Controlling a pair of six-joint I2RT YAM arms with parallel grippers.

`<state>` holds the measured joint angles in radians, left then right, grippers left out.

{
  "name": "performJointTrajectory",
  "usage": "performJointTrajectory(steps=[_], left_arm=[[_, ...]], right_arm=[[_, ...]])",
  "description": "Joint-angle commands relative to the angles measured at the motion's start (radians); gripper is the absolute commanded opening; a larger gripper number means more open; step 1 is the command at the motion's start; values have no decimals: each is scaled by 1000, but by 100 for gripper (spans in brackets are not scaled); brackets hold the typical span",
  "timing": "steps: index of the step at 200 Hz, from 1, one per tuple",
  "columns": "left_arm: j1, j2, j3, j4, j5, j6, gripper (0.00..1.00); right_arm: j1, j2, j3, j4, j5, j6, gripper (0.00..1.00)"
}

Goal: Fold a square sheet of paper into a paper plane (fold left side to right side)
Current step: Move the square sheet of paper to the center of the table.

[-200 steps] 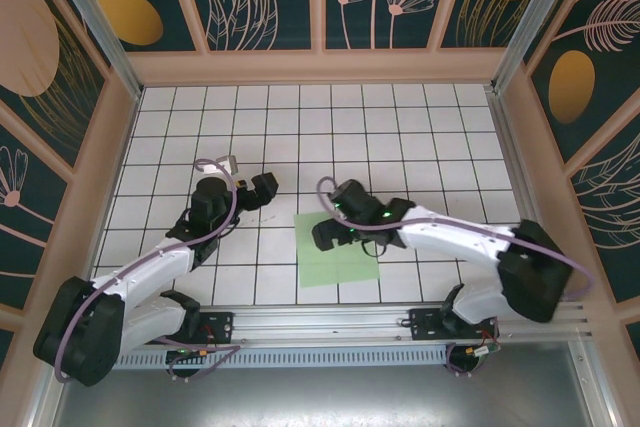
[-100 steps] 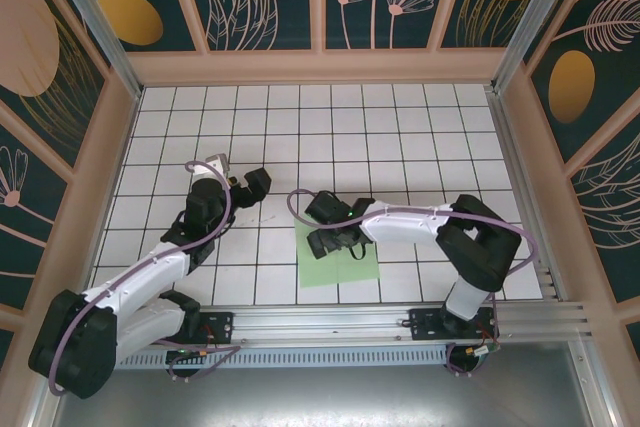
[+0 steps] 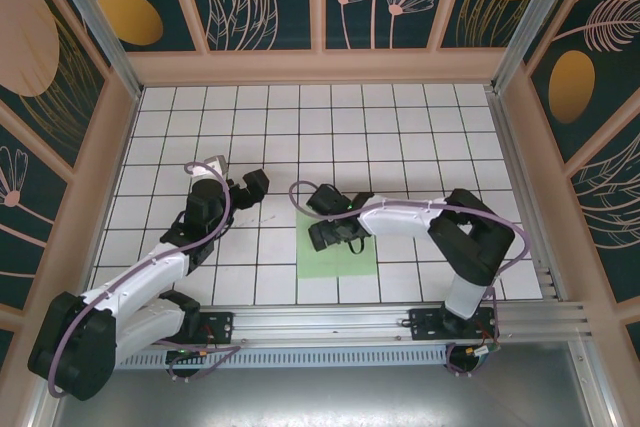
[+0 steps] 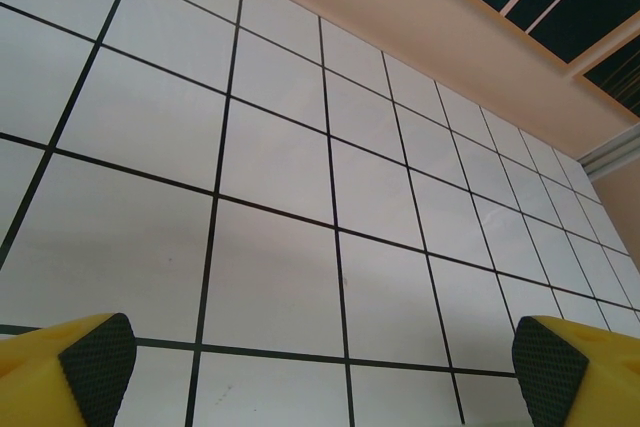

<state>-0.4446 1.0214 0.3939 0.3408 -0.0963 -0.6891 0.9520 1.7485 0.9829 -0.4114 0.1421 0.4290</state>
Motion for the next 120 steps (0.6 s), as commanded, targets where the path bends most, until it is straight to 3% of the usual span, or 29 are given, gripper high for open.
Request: performJointTrajectory(steps=[1,62,120], left_arm=[[-3,-14,17,-15,-23,15,99],[-3,2,25,-18,-11,13,99],[-3,74,57,-40,81,6,98]], right_arm=[[-49,74,22,31,30,-3,94],[-165,174,139,87,14,-129,94],[-193,191,224,76,5,-176,94]])
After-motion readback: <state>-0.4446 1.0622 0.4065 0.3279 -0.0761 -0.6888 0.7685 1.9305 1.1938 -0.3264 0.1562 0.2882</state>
